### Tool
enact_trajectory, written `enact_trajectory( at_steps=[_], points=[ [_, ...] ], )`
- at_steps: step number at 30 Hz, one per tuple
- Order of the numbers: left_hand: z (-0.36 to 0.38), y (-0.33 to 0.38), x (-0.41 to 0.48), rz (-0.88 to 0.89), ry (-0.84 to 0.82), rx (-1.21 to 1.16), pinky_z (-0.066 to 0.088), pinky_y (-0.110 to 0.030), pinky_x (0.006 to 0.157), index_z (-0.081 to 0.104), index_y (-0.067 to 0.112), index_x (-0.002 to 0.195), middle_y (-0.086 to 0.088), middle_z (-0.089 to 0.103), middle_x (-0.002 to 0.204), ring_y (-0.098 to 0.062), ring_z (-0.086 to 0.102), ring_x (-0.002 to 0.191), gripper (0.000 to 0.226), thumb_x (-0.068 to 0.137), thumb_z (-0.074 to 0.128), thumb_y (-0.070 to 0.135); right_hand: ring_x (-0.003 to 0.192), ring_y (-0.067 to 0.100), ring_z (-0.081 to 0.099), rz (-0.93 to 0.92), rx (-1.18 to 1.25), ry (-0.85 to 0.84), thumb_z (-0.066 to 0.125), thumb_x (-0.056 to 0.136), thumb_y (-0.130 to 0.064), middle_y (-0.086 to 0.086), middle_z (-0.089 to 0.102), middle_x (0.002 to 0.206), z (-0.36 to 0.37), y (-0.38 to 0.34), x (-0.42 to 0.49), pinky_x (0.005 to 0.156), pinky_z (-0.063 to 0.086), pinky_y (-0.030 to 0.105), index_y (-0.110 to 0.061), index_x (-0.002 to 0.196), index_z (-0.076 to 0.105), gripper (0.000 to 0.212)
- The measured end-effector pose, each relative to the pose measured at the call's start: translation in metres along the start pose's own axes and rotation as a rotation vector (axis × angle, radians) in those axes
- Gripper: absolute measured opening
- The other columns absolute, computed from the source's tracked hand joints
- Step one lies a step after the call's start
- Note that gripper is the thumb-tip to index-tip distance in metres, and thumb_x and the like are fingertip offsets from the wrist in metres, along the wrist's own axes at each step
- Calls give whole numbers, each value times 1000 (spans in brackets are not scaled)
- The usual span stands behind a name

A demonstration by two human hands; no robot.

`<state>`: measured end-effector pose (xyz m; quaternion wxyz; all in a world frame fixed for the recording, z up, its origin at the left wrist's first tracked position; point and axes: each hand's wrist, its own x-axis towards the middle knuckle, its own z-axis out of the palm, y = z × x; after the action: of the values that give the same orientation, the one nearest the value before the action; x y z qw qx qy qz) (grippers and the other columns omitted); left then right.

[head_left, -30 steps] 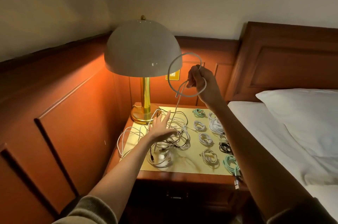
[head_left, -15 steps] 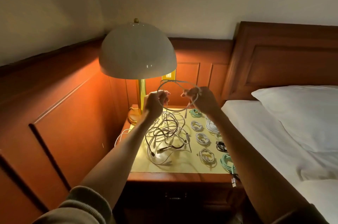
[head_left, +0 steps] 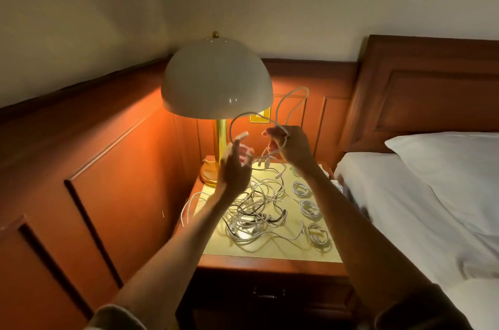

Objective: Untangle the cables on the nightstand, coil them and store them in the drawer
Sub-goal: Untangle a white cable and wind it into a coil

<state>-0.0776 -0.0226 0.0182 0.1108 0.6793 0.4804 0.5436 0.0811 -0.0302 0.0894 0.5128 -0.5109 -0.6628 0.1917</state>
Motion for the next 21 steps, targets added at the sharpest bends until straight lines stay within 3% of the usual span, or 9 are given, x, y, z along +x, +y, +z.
enact_trajectory(
  at_steps=[2, 4, 7, 10, 12, 14, 17, 19, 21],
  points=[
    [13, -12, -30, -45, -262, 50, 59, -32, 78, 44, 26, 143, -6, 58, 121, -15, 61, 96, 52, 95, 59, 40, 56, 14, 66, 12, 39, -19, 62, 99, -24, -1, 67, 61, -8, -6, -1, 65, 58, 33, -16, 86, 77, 21],
    [27, -34, -60, -139, -581, 327, 52, -47, 97, 34, 38, 148, -7, 49, 139, -22, 55, 119, 71, 87, 60, 63, 56, 19, 69, 27, 79, -53, 62, 99, -24, 0, 67, 60, -14, -12, -6, 64, 61, 38, -19, 83, 76, 22],
    [34, -58, -79, -166, -806, 631, 46, -47, 100, 5, 51, 153, -8, 49, 142, -29, 48, 126, 92, 82, 60, 70, 59, 26, 70, 21, 120, -76, 61, 99, -22, 10, 70, 68, -27, -24, -14, 64, 61, 39, -17, 81, 75, 24],
    [31, -50, -76, -224, -776, 671, 36, -50, 106, 2, 50, 155, -8, 44, 147, -31, 39, 134, 89, 87, 60, 55, 58, 24, 66, 81, 176, -121, 61, 99, -19, 14, 67, 66, -43, -36, -22, 61, 58, 34, -4, 87, 75, 24],
    [23, -37, -68, -249, -729, 619, 33, -47, 106, 19, 46, 154, -4, 47, 144, -25, 41, 133, 75, 90, 59, 44, 55, 22, 64, 129, 186, -154, 61, 99, -19, 12, 64, 63, -50, -39, -25, 60, 58, 32, -3, 86, 75, 25],
    [2, -23, -58, -272, -841, 493, 39, -44, 105, 40, 37, 148, 0, 57, 139, -20, 51, 128, 57, 95, 60, 38, 50, 20, 62, 156, 168, -168, 61, 99, -17, 12, 62, 59, -55, -40, -28, 56, 58, 31, -6, 81, 74, 25],
    [-40, -3, -43, -332, -1009, 247, 54, -25, 83, 64, 20, 128, 0, 66, 129, -14, 66, 104, 31, 99, 60, 27, 47, 17, 61, 204, 114, -175, 61, 99, -17, 8, 61, 55, -58, -42, -34, 53, 54, 28, -11, 76, 73, 27],
    [-66, 17, -38, -313, -883, 58, 51, -18, 69, 68, 21, 121, 4, 70, 115, -8, 69, 91, 24, 100, 57, 26, 50, 20, 63, 235, 103, -195, 62, 99, -19, 12, 63, 59, -58, -45, -40, 54, 55, 29, -9, 79, 73, 25],
    [-84, 40, -38, -262, -703, -177, 54, -20, 70, 67, 24, 119, 6, 71, 110, -7, 71, 87, 23, 99, 58, 28, 56, 25, 67, 261, 108, -235, 61, 99, -22, 17, 67, 67, -56, -50, -46, 56, 57, 30, -4, 86, 74, 26]
  ],
)
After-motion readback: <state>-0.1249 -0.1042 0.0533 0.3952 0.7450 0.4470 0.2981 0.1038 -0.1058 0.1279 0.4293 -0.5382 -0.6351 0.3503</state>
